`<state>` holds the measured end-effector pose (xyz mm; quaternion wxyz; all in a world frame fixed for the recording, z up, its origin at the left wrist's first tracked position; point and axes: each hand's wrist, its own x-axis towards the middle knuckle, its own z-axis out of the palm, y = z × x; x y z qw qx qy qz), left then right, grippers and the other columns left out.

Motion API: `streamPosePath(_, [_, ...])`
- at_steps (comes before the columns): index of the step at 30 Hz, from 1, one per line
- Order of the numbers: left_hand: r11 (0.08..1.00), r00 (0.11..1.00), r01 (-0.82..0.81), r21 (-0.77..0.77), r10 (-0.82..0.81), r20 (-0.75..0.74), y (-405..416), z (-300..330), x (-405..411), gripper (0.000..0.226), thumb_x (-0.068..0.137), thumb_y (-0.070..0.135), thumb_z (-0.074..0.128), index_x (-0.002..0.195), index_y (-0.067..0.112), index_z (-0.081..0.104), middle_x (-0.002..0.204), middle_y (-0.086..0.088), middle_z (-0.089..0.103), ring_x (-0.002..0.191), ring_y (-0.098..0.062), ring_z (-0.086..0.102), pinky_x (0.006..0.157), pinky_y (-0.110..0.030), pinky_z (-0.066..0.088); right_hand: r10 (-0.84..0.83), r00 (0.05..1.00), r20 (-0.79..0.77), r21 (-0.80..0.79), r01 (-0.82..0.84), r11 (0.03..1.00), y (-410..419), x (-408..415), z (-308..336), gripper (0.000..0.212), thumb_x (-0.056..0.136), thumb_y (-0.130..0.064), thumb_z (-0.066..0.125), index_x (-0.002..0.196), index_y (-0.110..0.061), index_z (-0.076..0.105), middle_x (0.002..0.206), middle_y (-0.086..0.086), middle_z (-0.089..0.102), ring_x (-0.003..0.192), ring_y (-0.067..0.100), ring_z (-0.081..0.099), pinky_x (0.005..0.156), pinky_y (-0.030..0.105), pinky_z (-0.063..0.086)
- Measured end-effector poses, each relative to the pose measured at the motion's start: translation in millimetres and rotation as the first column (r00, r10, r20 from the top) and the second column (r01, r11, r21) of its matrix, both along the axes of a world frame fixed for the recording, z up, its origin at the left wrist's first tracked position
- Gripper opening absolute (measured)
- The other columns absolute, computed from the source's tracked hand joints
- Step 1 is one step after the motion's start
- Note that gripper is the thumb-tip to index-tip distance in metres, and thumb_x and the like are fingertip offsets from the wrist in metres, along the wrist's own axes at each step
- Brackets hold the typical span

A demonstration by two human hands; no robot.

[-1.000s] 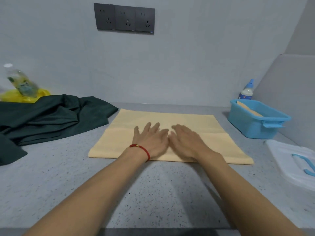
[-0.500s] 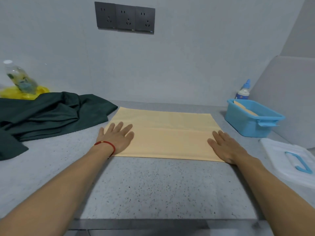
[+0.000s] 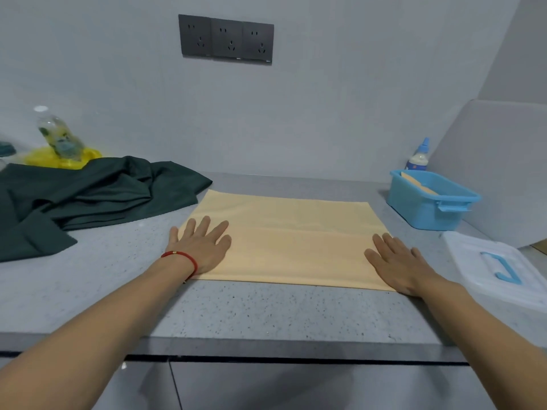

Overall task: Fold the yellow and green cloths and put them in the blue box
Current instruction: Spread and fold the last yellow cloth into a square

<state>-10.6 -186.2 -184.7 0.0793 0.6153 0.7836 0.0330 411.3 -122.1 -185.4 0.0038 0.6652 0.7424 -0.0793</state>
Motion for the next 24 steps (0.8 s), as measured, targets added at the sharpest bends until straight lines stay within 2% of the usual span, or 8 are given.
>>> streamPosePath(2, [1.000, 1.000, 0.021, -0.011, -0.021, 0.002, 4, 5, -2, 0.063, 0.096, 0.067, 0.005, 0.156, 0.051, -0.005, 0.168, 0.011, -0.015, 0.154, -0.022, -0.020, 0.119, -0.059, -0.014, 0.020, 1.000, -0.022, 0.036, -0.019, 0.999, 0, 2, 9, 0.069, 0.102, -0.061, 0.012, 0.154, -0.019, 0.032, 0.166, 0.007, 0.023, 0.151, 0.025, 0.024, 0.122, 0.049, 0.018])
streamPosePath(3, [0.999, 0.999, 0.038, 0.002, -0.038, -0.008, 10, 9, -3, 0.065, 0.096, 0.066, 0.005, 0.158, 0.048, -0.004, 0.168, 0.011, -0.015, 0.154, -0.023, -0.020, 0.119, -0.060, -0.013, 0.042, 0.999, -0.026, 0.106, -0.039, 0.994, 4, 1, 16, 0.062, 0.101, -0.060, 0.015, 0.134, -0.018, 0.048, 0.153, 0.009, 0.043, 0.137, 0.028, 0.041, 0.114, 0.050, 0.031])
streamPosePath(5, [0.997, 0.994, 0.074, 0.034, -0.071, -0.079, 26, 20, -4, 0.066, 0.099, 0.061, 0.009, 0.161, 0.039, 0.002, 0.170, 0.008, -0.009, 0.155, -0.024, -0.016, 0.120, -0.061, -0.009, 0.083, 0.996, -0.017, 0.282, -0.075, 0.957, 15, -6, 28, 0.047, 0.102, -0.053, 0.025, 0.111, -0.019, 0.055, 0.131, 0.009, 0.058, 0.115, 0.029, 0.053, 0.101, 0.048, 0.042])
streamPosePath(9, [0.986, 0.983, 0.131, 0.101, -0.115, -0.146, 71, 34, -8, 0.047, 0.107, 0.039, 0.024, 0.143, 0.017, 0.045, 0.156, -0.006, 0.038, 0.146, -0.028, 0.026, 0.118, -0.055, 0.023, 0.046, 0.996, -0.081, 0.363, -0.014, 0.932, 63, -28, 46, 0.037, 0.105, -0.029, 0.044, 0.134, -0.012, 0.057, 0.133, 0.015, 0.063, 0.121, 0.037, 0.054, 0.100, 0.048, 0.045])
streamPosePath(12, [0.973, 0.992, 0.120, 0.196, -0.113, -0.049, 103, 37, -17, 0.041, 0.109, 0.031, 0.030, 0.136, 0.012, 0.055, 0.143, -0.009, 0.053, 0.132, -0.029, 0.047, 0.108, -0.041, 0.039, 0.075, 0.995, -0.072, 0.318, -0.049, 0.947, 97, -39, 48, 0.035, 0.106, -0.024, 0.043, 0.138, -0.017, 0.057, 0.134, 0.013, 0.063, 0.125, 0.036, 0.052, 0.104, 0.049, 0.044])
streamPosePath(18, [0.990, 0.991, 0.132, 0.042, -0.131, -0.022, 159, 29, -29, 0.048, 0.107, 0.015, 0.031, 0.155, 0.015, 0.030, 0.159, -0.010, 0.036, 0.142, -0.035, 0.039, 0.117, -0.045, 0.030, 0.134, 0.989, -0.067, 0.188, -0.120, 0.975, 143, -45, 31, 0.047, 0.110, -0.022, 0.029, 0.157, -0.020, 0.036, 0.163, 0.009, 0.033, 0.147, 0.033, 0.032, 0.121, 0.044, 0.025])
streamPosePath(21, [0.994, 0.987, 0.108, -0.023, -0.109, -0.117, 175, 37, -30, 0.054, 0.099, 0.015, 0.039, 0.152, 0.023, 0.031, 0.153, -0.006, 0.037, 0.140, -0.035, 0.034, 0.108, -0.058, 0.031, 0.138, 0.989, -0.050, 0.184, -0.126, 0.975, 153, -44, 27, 0.046, 0.108, -0.024, 0.031, 0.153, -0.021, 0.039, 0.147, 0.012, 0.046, 0.135, 0.035, 0.044, 0.110, 0.046, 0.035])
streamPosePath(24, [0.996, 0.980, 0.092, -0.005, -0.091, -0.175, 184, 48, -31, 0.050, 0.096, 0.015, 0.044, 0.142, 0.033, 0.040, 0.140, -0.002, 0.048, 0.134, -0.029, 0.038, 0.104, -0.064, 0.026, 0.225, 0.974, 0.038, 0.239, -0.227, 0.944, 155, -43, 25, 0.039, 0.105, -0.025, 0.033, 0.142, -0.029, 0.045, 0.129, 0.000, 0.044, 0.117, 0.032, 0.052, 0.101, 0.047, 0.042])
